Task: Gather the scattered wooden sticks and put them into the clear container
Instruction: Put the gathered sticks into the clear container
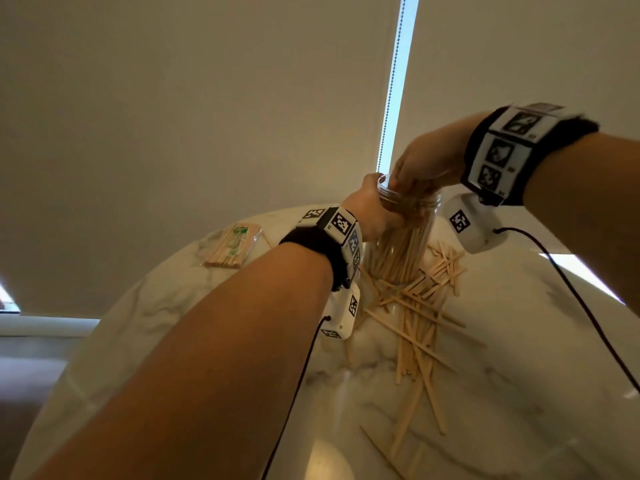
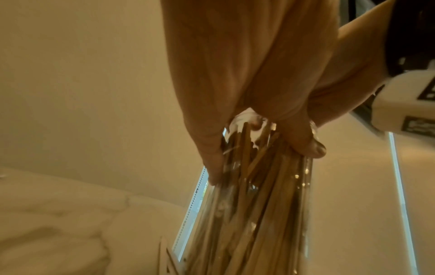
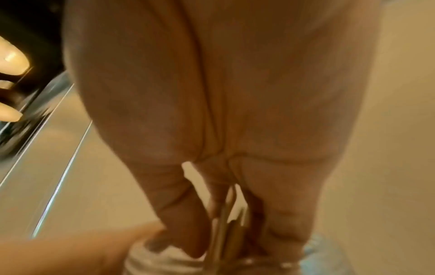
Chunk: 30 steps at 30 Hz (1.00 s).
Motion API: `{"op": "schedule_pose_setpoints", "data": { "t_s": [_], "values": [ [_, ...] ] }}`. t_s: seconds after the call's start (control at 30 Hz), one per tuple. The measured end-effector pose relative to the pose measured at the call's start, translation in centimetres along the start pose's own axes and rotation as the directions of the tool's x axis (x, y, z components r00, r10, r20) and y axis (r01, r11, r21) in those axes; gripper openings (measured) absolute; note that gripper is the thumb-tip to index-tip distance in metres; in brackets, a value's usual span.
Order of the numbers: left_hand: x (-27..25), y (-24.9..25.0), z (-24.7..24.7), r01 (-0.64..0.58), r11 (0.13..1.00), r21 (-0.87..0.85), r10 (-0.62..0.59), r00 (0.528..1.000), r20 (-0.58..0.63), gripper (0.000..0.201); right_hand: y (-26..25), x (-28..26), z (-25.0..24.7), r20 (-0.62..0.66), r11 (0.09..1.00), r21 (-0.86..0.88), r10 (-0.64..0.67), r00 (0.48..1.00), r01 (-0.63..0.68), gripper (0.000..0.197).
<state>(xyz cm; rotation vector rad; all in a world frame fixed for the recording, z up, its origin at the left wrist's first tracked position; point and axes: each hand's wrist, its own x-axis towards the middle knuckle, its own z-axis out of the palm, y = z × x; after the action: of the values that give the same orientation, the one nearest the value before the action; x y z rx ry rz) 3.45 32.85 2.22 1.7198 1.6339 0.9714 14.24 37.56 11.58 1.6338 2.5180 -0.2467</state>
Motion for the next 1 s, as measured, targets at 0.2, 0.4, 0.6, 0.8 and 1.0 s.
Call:
{"op": "schedule_pose_setpoints", "data": {
  "t_s": [0.2, 0.4, 0.6, 0.8, 1.0],
  "values": [
    [-0.2, -0.1, 0.1, -0.012, 0.999, -0.038, 0.011, 1.0, -0.005, 0.104, 1.0, -1.1, 0.2, -0.137, 0.998, 0.052, -0.022, 0.99, 0.029, 0.007],
    [-1.0, 1.0, -0.2, -0.027, 0.999, -0.023, 0.026, 0.999, -0.019, 0.087, 1.1, -3.3, 0.4, -0.283, 0.972, 0.194, -0.072, 0.956, 0.131, 0.023],
    [-4.9, 0.9, 0.2, 0.091, 0.981, 0.171, -0.096, 0.995, 0.019, 0.101, 1.9, -8.5, 3.2, -0.572, 0.95, 0.206, -0.08, 0.817, 0.237, 0.025],
    [-15.6, 1.4, 0.4, 0.178, 0.912, 0.369, -0.229, 0.968, 0.099, 0.048, 2.0, -15.2, 10.4, -0.18, 0.962, 0.229, -0.112, 0.977, 0.152, 0.029],
    [-24.8, 1.4, 1.9, 0.174, 0.825, 0.537, -0.435, 0.803, 0.408, 0.046, -0.1, -21.3, 16.1, 0.228, 0.974, 0.162, -0.191, 0.955, 0.156, 0.039]
  ]
}}
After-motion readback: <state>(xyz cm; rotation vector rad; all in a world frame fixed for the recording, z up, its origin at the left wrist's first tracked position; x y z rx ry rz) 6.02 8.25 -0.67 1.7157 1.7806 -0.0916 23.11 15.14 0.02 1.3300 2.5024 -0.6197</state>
